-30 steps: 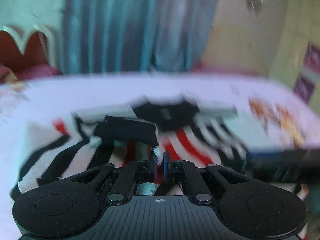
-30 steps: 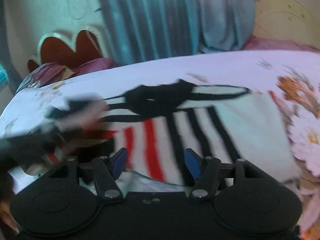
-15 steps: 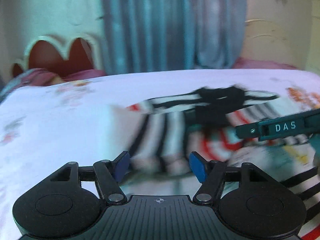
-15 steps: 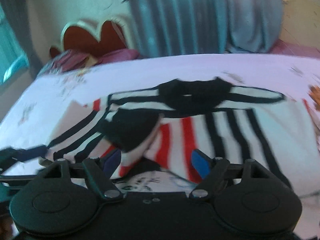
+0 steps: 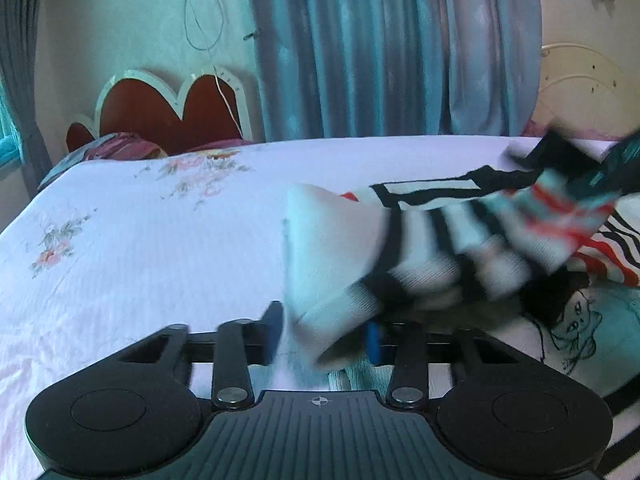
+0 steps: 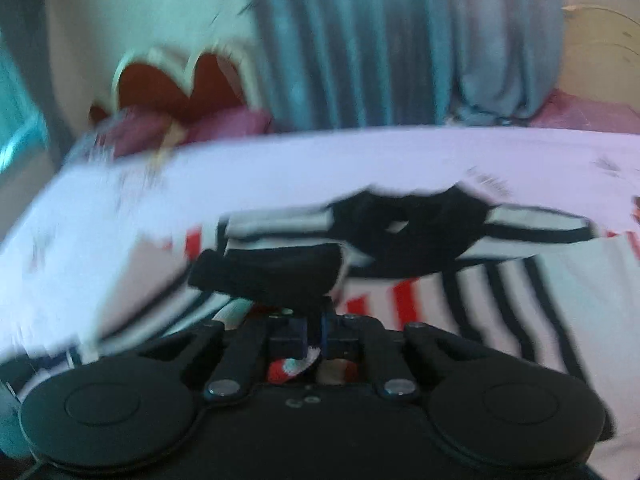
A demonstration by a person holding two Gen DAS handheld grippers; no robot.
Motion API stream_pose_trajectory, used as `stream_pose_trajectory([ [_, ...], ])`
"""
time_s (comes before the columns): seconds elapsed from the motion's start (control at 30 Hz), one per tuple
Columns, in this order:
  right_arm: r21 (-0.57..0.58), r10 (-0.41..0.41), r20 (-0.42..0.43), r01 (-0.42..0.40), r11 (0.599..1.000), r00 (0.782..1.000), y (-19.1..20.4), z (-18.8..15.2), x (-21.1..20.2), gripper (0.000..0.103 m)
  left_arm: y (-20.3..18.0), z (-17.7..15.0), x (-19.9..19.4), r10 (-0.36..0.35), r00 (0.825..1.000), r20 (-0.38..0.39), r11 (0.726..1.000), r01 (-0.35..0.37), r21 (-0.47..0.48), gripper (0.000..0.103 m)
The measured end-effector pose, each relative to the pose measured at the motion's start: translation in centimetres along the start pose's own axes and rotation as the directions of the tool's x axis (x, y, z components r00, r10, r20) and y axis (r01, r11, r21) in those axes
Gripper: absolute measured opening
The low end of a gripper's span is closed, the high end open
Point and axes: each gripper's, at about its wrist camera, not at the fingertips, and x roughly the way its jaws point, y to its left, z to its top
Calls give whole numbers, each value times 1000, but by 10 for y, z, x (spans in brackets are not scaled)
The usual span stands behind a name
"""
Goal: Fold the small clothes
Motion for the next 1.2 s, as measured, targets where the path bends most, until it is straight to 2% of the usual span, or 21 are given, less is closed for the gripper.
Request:
stream_pose_trajectory([
  [0.1,80,-53,73,47,996,996,-33,9,-26,6,-8,2,9,-16,1000,-10,1000,16,9,38],
  [0.13,97,-69,72,61,993,995,-43,9,-30,6,-12,2,10,-21,1000,-8,1000,21,23,38],
  [0.17,105,-84,59,77,991,995,-53,6,-31,6,-16,1,11,-23,1000,-5,999,23,35,36],
  [0.23,121,-114,15,112,986,993,-70,-6,-29,5,-22,1,11,-45,999,-7,997,46,55,20],
  [0.3,154,-125,-32,129,980,992,-84,-22,-26,6,-28,-2,11,-42,999,-8,996,42,84,20],
  [0.37,188,-107,-100,125,974,989,-93,-35,-18,11,-25,-4,13,-40,999,-28,996,42,74,20],
  [0.4,214,-98,-114,121,969,989,-97,-40,-18,17,-22,-4,12,-45,998,-34,997,47,57,20],
  [0.5,258,-119,-81,136,956,990,-110,-40,-29,31,-16,-3,13,-42,998,-48,999,43,28,20],
  [0.6,307,-114,-69,129,943,991,-124,-37,-35,34,-18,-4,15,-36,998,-48,999,37,27,20],
  [0.7,319,-91,-88,115,941,992,-129,-40,-33,23,-19,-5,16,-36,998,-50,999,37,23,20],
  [0.77,309,-110,-81,130,942,991,-130,-41,-34,8,-19,-5,17,-37,998,-53,999,38,22,20],
  [0.87,253,-138,1,133,958,990,-125,-29,-44,6,-22,-5,17,-26,998,-54,999,28,37,20],
  [0.9,214,-166,25,157,964,986,-121,-24,-45,6,-24,-5,16,-23,998,-54,999,25,45,20],
  [0.93,178,-195,24,188,966,980,-120,-22,-42,6,-26,-5,16,-19,998,-54,998,22,54,20],
  [1.0,172,-209,-40,213,962,977,-126,-25,-30,6,-26,-4,15,-19,998,-59,998,22,62,20],
  [1.07,173,-201,-102,216,961,974,-130,-32,-23,11,-24,-2,12,-26,997,-68,998,30,58,21],
  [1.1,181,-202,-101,217,959,974,-131,-34,-24,22,-22,1,10,-34,997,-74,998,38,50,23],
  [1.13,207,-196,-93,211,955,976,-135,-36,-29,38,-20,3,7,-39,996,-82,998,43,39,30],
  [1.17,241,-179,-81,193,951,981,-139,-36,-34,49,-18,6,4,-33,995,-89,999,36,33,35],
  [1.2,272,-165,-63,176,946,984,-143,-35,-39,67,-17,7,-1,-26,995,-92,999,28,26,49],
])
